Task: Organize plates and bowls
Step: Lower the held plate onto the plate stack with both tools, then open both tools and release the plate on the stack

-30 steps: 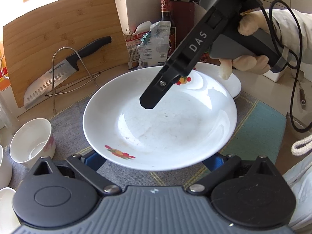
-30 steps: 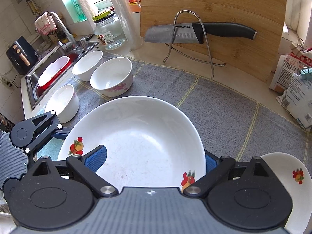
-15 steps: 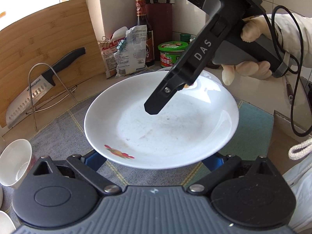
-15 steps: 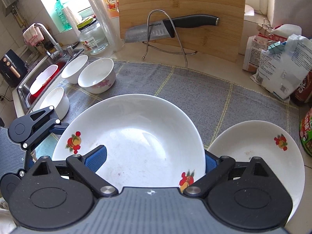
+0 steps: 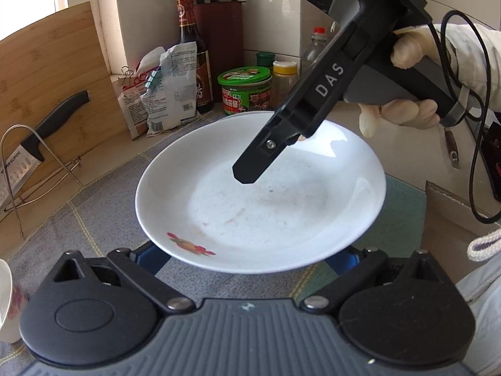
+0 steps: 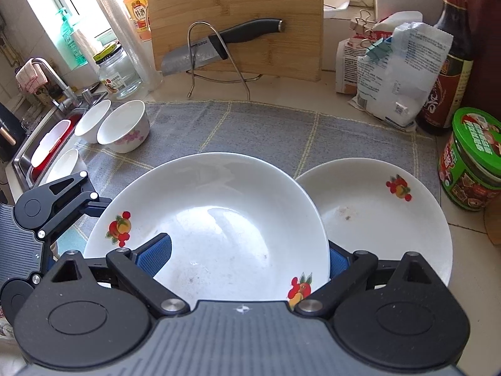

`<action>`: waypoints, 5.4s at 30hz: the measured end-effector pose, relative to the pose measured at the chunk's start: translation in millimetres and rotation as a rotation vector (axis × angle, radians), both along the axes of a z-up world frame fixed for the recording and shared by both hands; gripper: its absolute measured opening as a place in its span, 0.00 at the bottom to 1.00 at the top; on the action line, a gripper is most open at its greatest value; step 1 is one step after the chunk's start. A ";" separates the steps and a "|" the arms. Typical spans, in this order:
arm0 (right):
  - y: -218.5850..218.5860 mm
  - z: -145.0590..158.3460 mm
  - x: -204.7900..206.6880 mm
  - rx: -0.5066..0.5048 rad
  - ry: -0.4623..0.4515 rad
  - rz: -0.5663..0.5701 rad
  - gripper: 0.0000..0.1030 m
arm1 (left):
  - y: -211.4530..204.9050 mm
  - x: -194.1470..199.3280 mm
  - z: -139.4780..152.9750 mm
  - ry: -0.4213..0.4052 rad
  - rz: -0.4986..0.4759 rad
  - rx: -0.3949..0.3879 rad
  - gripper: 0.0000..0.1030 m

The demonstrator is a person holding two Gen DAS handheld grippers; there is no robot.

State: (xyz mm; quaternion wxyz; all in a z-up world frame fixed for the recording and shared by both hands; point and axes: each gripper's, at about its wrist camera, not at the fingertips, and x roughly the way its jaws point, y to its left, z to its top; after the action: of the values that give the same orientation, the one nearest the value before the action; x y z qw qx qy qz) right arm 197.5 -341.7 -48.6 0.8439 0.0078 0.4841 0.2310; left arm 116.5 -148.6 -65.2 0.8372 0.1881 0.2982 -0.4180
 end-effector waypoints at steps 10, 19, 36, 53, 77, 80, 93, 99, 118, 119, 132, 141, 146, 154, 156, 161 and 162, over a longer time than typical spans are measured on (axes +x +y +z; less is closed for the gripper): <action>-32.0 -6.2 -4.8 -0.007 0.011 -0.060 0.97 | -21.7 12.3 -3.9 0.005 -0.046 -0.003 0.98; -51.6 -13.3 -3.7 -0.008 0.021 -0.097 0.97 | -41.1 22.2 -9.8 0.012 -0.066 0.004 0.98; -69.3 -29.6 3.6 0.004 0.055 -0.128 0.97 | -60.8 38.3 -17.5 0.035 -0.095 0.044 0.98; -71.5 -38.9 13.4 0.013 0.065 -0.145 0.97 | -65.7 48.8 -21.0 0.047 -0.093 0.075 0.98; -79.2 -38.5 12.0 -0.016 0.071 -0.183 0.97 | -75.0 62.6 -26.5 0.089 -0.123 0.085 0.98; -81.9 -37.0 11.0 -0.009 0.071 -0.193 0.97 | -76.3 65.2 -26.8 0.092 -0.126 0.089 0.98; -84.3 -35.2 9.7 0.003 0.075 -0.214 0.97 | -74.4 63.3 -23.1 0.075 -0.128 0.108 0.98; -85.1 -34.5 10.1 0.006 0.078 -0.221 0.97 | -68.4 59.3 -15.4 0.050 -0.123 0.113 0.98; -83.4 -31.8 6.6 -0.007 0.075 -0.236 0.97 | -63.9 61.4 -15.0 0.040 -0.113 0.103 0.97; -83.3 -31.7 6.6 -0.008 0.076 -0.238 0.97 | -63.8 61.1 -14.8 0.038 -0.112 0.104 0.97; -80.1 -29.0 5.0 -0.034 0.076 -0.250 0.97 | -60.2 58.8 -10.0 0.023 -0.109 0.095 0.97; -77.2 -26.9 3.6 -0.062 0.071 -0.254 0.99 | -61.2 58.2 -10.1 0.007 -0.116 0.095 0.97; -76.5 -25.3 3.6 -0.079 0.067 -0.266 1.00 | -64.3 56.9 -9.0 -0.018 -0.139 0.083 0.98; -77.5 -21.8 -2.7 -0.096 0.058 -0.283 1.00 | -64.7 57.4 -9.5 -0.013 -0.134 0.065 0.98; -78.3 -21.6 -3.8 -0.100 0.056 -0.290 1.00 | -63.6 56.7 -9.4 -0.011 -0.132 0.064 0.98; -77.9 -22.8 -6.2 -0.124 0.053 -0.300 1.00 | -57.3 53.7 -5.1 -0.020 -0.108 0.023 0.99; -76.9 -22.5 -6.8 -0.132 0.049 -0.300 1.00 | -55.9 54.0 -3.8 -0.018 -0.100 0.015 0.99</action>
State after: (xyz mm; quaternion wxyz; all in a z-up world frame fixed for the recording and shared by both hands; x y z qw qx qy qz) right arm 190.7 -418.6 -71.1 0.8557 0.0303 0.5118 0.0700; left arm 170.5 -204.5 -69.0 0.8164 0.2127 0.2841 -0.4557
